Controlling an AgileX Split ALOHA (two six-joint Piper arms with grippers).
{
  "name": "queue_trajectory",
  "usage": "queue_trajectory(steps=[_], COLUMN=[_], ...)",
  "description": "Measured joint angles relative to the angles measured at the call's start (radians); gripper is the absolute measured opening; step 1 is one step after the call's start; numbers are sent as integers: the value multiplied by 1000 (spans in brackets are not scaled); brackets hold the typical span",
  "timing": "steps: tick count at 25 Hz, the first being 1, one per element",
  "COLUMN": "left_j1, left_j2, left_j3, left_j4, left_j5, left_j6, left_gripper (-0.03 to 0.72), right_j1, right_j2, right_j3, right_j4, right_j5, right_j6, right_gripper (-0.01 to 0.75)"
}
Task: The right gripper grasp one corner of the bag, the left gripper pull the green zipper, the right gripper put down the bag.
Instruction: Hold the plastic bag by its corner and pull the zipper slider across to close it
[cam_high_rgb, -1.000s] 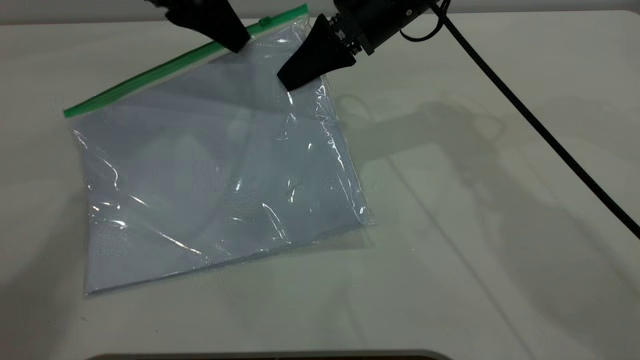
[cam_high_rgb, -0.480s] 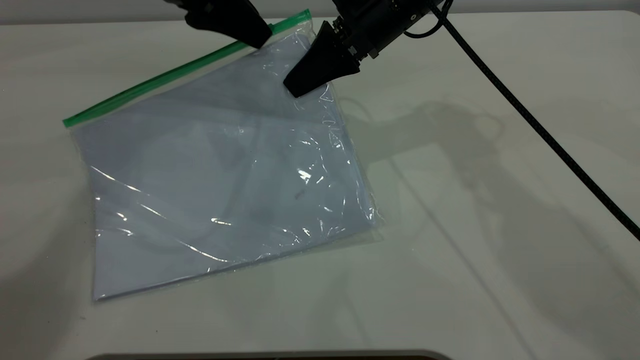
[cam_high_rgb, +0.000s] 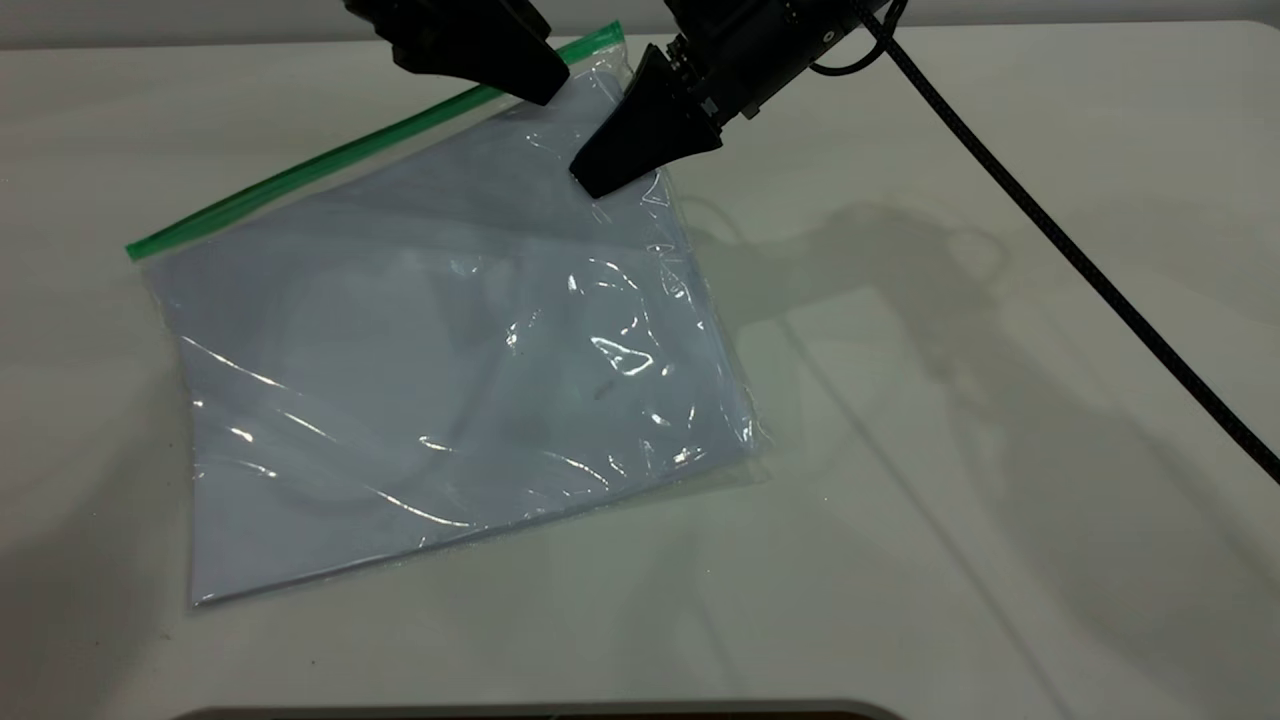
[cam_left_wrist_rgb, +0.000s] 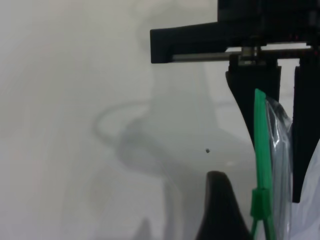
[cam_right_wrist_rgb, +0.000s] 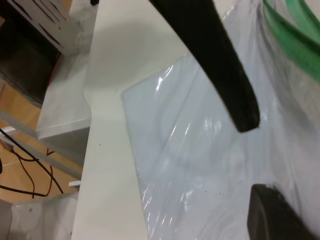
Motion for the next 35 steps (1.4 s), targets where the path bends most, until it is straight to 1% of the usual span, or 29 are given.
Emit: queue_trajectory(steps=[3, 11, 18, 27, 32, 35], left_j1=[0, 0, 0, 0, 0, 0], left_j2=[0, 0, 0, 0, 0, 0], left_j3=[0, 0, 0, 0, 0, 0], left_j4=[-3, -6, -9, -54, -58, -58], left_j5=[7, 10, 10, 12, 18, 21], left_j6=[3, 6, 7, 51, 56, 59], left_gripper=[511, 398, 326, 147, 63, 48], right_j1=[0, 0, 0, 0, 0, 0], right_j2=[-1, -18, -28, -28, -28, -28], right_j3=[0, 0, 0, 0, 0, 0], right_j4=[-1, -11, -17, -17, -17, -18], right_j5=[0, 1, 1, 1, 1, 1], right_j6=[0, 0, -2, -4, 0, 5], right_gripper=[34, 34, 34, 34, 34, 34])
